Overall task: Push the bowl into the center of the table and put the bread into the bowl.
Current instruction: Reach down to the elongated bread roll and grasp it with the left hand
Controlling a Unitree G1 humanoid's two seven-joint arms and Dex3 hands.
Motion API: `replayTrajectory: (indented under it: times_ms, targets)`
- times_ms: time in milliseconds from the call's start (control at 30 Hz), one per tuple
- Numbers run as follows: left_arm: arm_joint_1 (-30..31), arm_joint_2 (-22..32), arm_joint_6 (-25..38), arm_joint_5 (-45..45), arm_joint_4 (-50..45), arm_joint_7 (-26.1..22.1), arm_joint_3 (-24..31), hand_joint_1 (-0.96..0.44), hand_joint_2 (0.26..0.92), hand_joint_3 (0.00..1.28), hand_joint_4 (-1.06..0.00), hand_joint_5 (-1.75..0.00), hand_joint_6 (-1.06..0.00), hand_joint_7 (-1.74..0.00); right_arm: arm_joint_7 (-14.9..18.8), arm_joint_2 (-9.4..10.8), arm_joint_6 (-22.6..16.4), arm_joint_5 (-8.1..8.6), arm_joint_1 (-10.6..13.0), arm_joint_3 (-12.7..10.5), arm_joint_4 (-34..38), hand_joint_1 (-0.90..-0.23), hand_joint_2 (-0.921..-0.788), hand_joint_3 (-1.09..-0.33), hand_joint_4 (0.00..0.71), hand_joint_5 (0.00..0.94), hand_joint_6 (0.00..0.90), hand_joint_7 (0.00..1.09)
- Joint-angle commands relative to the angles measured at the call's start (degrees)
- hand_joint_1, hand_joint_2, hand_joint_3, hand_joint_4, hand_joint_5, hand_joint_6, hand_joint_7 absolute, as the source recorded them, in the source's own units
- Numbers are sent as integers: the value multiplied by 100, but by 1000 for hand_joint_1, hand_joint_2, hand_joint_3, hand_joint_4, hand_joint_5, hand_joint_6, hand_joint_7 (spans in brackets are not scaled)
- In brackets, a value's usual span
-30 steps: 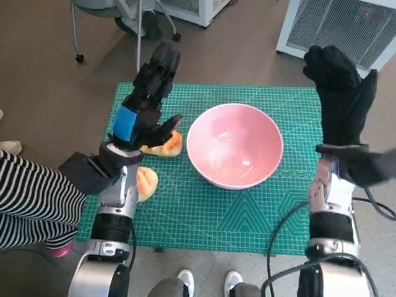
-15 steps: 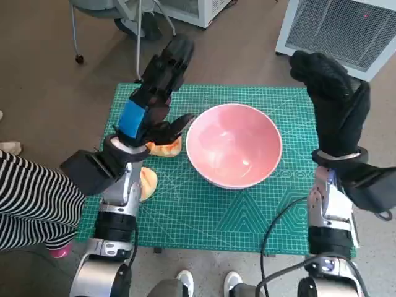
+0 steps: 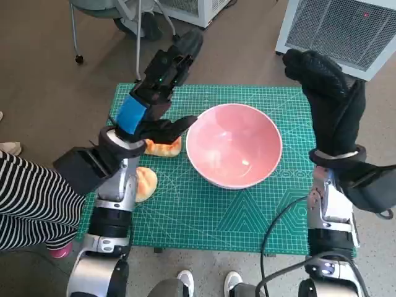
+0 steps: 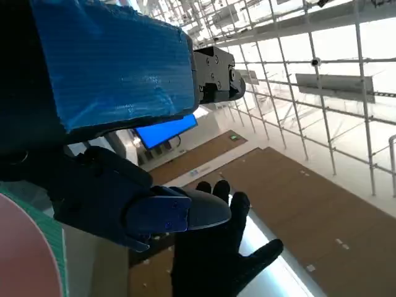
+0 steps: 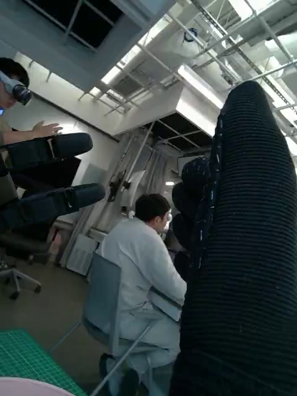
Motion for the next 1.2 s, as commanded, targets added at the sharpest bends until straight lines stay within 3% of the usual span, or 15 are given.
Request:
replayTrajectory:
  times_ms: [33,300,500,567,667,867,1200]
  targets:
    - [-160,361,-200,89,156,-168,92,-697,921,404,-48,-19,1,-343,-33,10,118,-14,157,30,-3,-725,-921,-636,182,18,159,289]
    - [-416,1337,-437,814,547,-317,39,-709,921,367,-63,-27,1,-346,-29,5,123,4,192,16,-33,-727,-921,-633,186,16,155,292]
    - [-621,2114,-380,1747,831,-136,-132,-681,913,191,-91,-33,1,-440,-15,-4,107,48,181,-27,25,-731,-921,-632,188,14,153,295]
    - [-691,2305,-191,1977,908,-114,-206,-644,882,134,-106,-34,-12,-472,-12,-4,101,59,173,-40,48,-734,-921,-632,188,13,152,296]
    - [-771,2488,168,2189,950,-132,-311,-555,840,54,-125,-20,-71,-441,1,2,97,83,165,-56,73,-737,-921,-631,189,12,152,298]
    - [-862,2731,813,2582,981,-179,-588,-388,791,9,-145,-4,-258,-168,-10,11,71,89,137,-74,128,-738,-921,-631,189,11,152,301]
    - [-914,2762,1318,3026,937,-517,-1184,-363,788,4,-131,0,-292,-72,-36,20,94,99,108,-98,147,-738,-921,-631,191,9,155,308]
